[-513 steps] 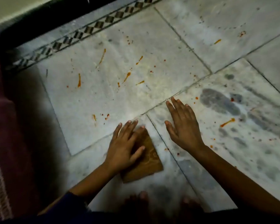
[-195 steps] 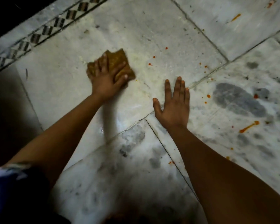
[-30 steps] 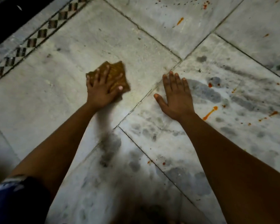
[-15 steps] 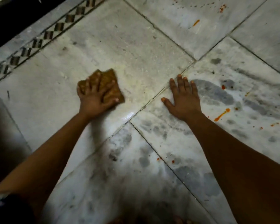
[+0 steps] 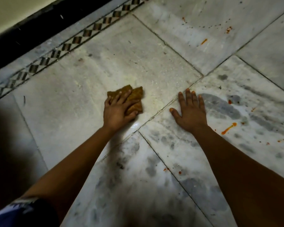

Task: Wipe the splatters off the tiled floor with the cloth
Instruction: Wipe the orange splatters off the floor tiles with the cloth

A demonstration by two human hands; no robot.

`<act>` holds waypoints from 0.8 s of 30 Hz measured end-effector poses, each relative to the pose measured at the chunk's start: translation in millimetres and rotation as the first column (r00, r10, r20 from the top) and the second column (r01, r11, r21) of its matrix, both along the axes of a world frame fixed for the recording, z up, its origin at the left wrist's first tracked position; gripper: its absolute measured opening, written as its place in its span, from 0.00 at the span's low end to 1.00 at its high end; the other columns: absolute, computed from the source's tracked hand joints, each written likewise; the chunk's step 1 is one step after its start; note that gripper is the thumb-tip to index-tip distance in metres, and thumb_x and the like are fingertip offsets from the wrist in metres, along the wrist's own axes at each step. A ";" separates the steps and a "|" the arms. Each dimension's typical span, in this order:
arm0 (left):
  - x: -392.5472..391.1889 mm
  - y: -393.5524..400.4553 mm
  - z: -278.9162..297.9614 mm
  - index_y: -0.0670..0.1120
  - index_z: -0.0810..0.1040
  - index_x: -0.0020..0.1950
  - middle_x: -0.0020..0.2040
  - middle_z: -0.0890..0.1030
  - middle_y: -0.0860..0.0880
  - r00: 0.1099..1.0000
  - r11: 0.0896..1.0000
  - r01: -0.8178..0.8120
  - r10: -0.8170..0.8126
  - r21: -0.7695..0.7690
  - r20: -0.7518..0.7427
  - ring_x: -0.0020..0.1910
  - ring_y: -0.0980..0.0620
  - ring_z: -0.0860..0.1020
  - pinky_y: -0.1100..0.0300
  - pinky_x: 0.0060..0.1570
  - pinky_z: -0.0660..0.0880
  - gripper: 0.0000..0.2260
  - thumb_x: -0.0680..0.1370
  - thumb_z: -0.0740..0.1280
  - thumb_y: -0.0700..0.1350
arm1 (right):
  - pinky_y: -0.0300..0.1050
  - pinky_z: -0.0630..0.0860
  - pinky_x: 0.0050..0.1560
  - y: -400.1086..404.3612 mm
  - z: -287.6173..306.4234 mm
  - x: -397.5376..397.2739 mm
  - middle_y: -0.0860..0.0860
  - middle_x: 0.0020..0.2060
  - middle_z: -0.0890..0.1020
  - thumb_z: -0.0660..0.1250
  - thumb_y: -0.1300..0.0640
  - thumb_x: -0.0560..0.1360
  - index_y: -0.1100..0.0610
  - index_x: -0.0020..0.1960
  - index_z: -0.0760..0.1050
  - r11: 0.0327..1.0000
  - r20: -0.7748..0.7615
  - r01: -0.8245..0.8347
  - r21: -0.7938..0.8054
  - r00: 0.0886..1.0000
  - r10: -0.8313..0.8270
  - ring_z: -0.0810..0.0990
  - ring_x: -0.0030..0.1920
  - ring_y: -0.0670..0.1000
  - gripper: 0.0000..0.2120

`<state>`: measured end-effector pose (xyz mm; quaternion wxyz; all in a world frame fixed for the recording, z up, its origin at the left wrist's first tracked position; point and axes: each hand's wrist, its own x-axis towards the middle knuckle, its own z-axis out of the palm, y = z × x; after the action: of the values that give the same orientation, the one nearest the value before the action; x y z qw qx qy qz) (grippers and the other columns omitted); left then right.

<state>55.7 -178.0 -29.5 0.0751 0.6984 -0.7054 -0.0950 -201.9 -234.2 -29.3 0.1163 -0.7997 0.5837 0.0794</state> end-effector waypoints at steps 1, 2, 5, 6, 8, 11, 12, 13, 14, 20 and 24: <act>-0.9 6.1 0.8 0.55 0.77 0.62 0.72 0.69 0.51 0.999 1.000 -0.002 0.001 -0.028 -0.035 0.71 0.44 0.66 0.45 0.65 0.58 0.26 0.69 0.54 0.62 | 0.51 0.36 0.73 0.0 1.6 0.7 0.57 0.77 0.45 0.41 0.36 0.76 0.56 0.77 0.43 1.000 0.016 0.023 0.013 1.000 -0.023 0.42 0.76 0.55 0.36; -3.1 9.8 6.6 0.54 0.79 0.60 0.70 0.71 0.51 0.998 0.998 -0.013 0.009 -0.056 -0.064 0.69 0.45 0.69 0.47 0.63 0.60 0.25 0.69 0.55 0.61 | 0.51 0.36 0.73 -0.4 7.9 0.1 0.57 0.77 0.45 0.43 0.37 0.78 0.56 0.77 0.43 0.999 0.046 0.049 0.014 0.998 -0.050 0.42 0.76 0.55 0.34; -13.8 9.3 25.8 0.58 0.79 0.59 0.63 0.78 0.52 0.964 0.977 -0.205 0.191 -0.055 -0.185 0.60 0.46 0.77 0.55 0.54 0.69 0.22 0.68 0.58 0.60 | 0.50 0.35 0.73 -3.2 23.4 -3.5 0.56 0.77 0.46 0.46 0.41 0.80 0.57 0.77 0.43 0.993 0.111 0.119 0.023 0.986 -0.121 0.42 0.76 0.54 0.32; -15.9 7.0 31.9 0.59 0.79 0.59 0.61 0.80 0.52 0.924 0.953 -0.300 0.284 -0.027 -0.256 0.57 0.46 0.78 0.57 0.51 0.71 0.20 0.70 0.61 0.59 | 0.50 0.35 0.73 -3.3 29.1 -5.8 0.56 0.77 0.46 0.46 0.41 0.80 0.56 0.77 0.43 0.991 0.123 0.129 0.016 0.984 -0.130 0.42 0.76 0.54 0.32; -21.0 -0.4 47.8 0.54 0.80 0.59 0.57 0.82 0.49 0.781 0.901 -0.429 0.406 0.066 -0.474 0.55 0.45 0.78 0.57 0.51 0.73 0.16 0.72 0.69 0.52 | 0.50 0.36 0.73 -4.6 41.8 -14.3 0.57 0.77 0.46 0.45 0.41 0.80 0.56 0.77 0.43 0.992 0.133 0.124 -0.021 0.984 -0.120 0.42 0.76 0.53 0.31; -31.9 -17.3 74.9 0.49 0.82 0.53 0.48 0.83 0.47 0.617 0.888 -0.435 0.416 0.152 -0.668 0.51 0.44 0.80 0.51 0.54 0.77 0.13 0.69 0.73 0.48 | 0.51 0.36 0.73 -12.3 59.7 -30.3 0.56 0.77 0.45 0.45 0.41 0.80 0.56 0.77 0.43 0.990 0.140 0.134 -0.044 0.982 -0.127 0.41 0.76 0.53 0.31; -39.6 -25.0 87.1 0.49 0.83 0.50 0.46 0.83 0.48 0.621 0.899 -0.415 0.393 0.141 -0.678 0.50 0.45 0.80 0.50 0.52 0.77 0.12 0.68 0.72 0.49 | 0.51 0.36 0.73 -16.4 67.8 -37.6 0.56 0.77 0.44 0.44 0.41 0.80 0.56 0.77 0.42 0.987 0.152 0.153 -0.047 0.978 -0.145 0.41 0.76 0.53 0.31; -47.3 -31.3 97.1 0.51 0.83 0.48 0.44 0.83 0.48 0.629 0.911 -0.392 0.369 0.131 -0.685 0.48 0.45 0.80 0.50 0.52 0.78 0.10 0.67 0.72 0.48 | 0.51 0.36 0.74 -19.1 73.3 -43.5 0.56 0.77 0.44 0.44 0.41 0.80 0.56 0.77 0.42 0.985 0.156 0.167 -0.049 0.975 -0.158 0.41 0.76 0.53 0.31; -58.5 -40.5 111.4 0.51 0.83 0.47 0.43 0.83 0.48 0.639 0.922 -0.370 0.343 0.115 -0.689 0.48 0.46 0.81 0.50 0.52 0.78 0.08 0.68 0.73 0.47 | 0.51 0.36 0.74 -23.6 81.7 -52.1 0.56 0.77 0.44 0.44 0.41 0.80 0.56 0.77 0.42 0.982 0.161 0.180 -0.060 0.973 -0.168 0.41 0.76 0.53 0.31; -107.1 -72.5 165.2 0.53 0.82 0.43 0.41 0.82 0.49 0.647 0.935 -0.354 0.272 0.035 -0.713 0.46 0.47 0.81 0.52 0.51 0.78 0.05 0.71 0.72 0.42 | 0.50 0.35 0.73 -38.5 113.1 -89.6 0.57 0.77 0.45 0.44 0.41 0.80 0.57 0.77 0.42 0.965 0.217 0.251 -0.078 0.949 -0.229 0.41 0.76 0.53 0.31; -113.5 -94.7 172.5 0.51 0.82 0.49 0.47 0.83 0.48 0.710 0.946 -0.322 0.264 0.032 -0.653 0.47 0.47 0.80 0.50 0.53 0.78 0.07 0.72 0.72 0.45 | 0.51 0.36 0.74 -44.1 112.5 -96.1 0.57 0.77 0.46 0.44 0.42 0.81 0.57 0.77 0.43 0.957 0.227 0.286 -0.056 0.937 -0.267 0.42 0.76 0.53 0.31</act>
<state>-57.9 -272.7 143.0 0.3578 0.7209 -0.5189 -0.2881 -298.0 -278.3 83.1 0.1539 -0.7178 0.6771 -0.0512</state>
